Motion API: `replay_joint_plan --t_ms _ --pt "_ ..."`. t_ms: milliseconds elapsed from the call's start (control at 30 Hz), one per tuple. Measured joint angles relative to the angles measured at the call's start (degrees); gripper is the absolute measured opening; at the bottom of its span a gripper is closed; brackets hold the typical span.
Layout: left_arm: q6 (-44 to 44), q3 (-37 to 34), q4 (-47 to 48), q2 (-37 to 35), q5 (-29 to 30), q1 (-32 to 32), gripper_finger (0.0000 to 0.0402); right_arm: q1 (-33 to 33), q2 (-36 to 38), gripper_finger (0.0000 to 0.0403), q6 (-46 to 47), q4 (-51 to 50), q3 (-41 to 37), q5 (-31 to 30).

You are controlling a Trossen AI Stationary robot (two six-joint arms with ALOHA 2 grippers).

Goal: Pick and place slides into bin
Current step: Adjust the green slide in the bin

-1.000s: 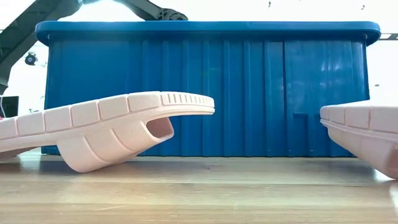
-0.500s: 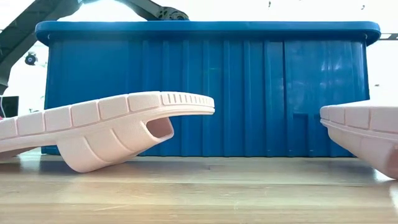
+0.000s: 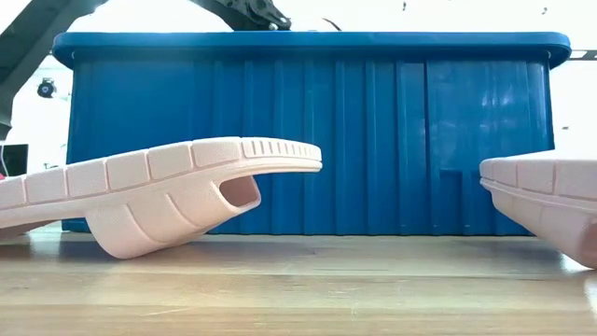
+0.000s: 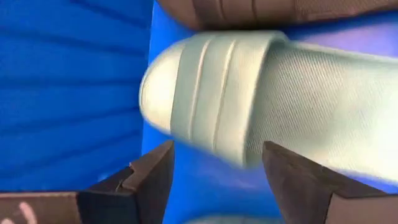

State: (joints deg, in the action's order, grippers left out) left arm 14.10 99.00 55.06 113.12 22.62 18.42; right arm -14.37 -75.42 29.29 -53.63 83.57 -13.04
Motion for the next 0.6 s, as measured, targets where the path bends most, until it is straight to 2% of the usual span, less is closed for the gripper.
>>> replay_joint_plan --t_ms 167,333,467,600 --pt "-6.88 -0.04 8.75 -2.86 -0.3 -0.18 0.0229 0.0 0.0 0.0068 -0.91 -0.1 -0.01 0.02" --pt "-16.95 -0.56 16.64 -3.49 -7.31 -0.18 0.0229 0.0 0.0 0.0068 -1.36 -0.11 -0.02 0.07" --pt "-22.25 -2.78 17.33 -3.49 -7.26 -0.37 0.0229 0.0 0.0 0.0068 -2.38 -0.1 0.0 1.32" --pt "-22.86 -5.44 17.11 -3.49 -7.34 -0.76 0.0229 0.0 0.0 0.0068 -2.52 -0.09 0.0 1.52"
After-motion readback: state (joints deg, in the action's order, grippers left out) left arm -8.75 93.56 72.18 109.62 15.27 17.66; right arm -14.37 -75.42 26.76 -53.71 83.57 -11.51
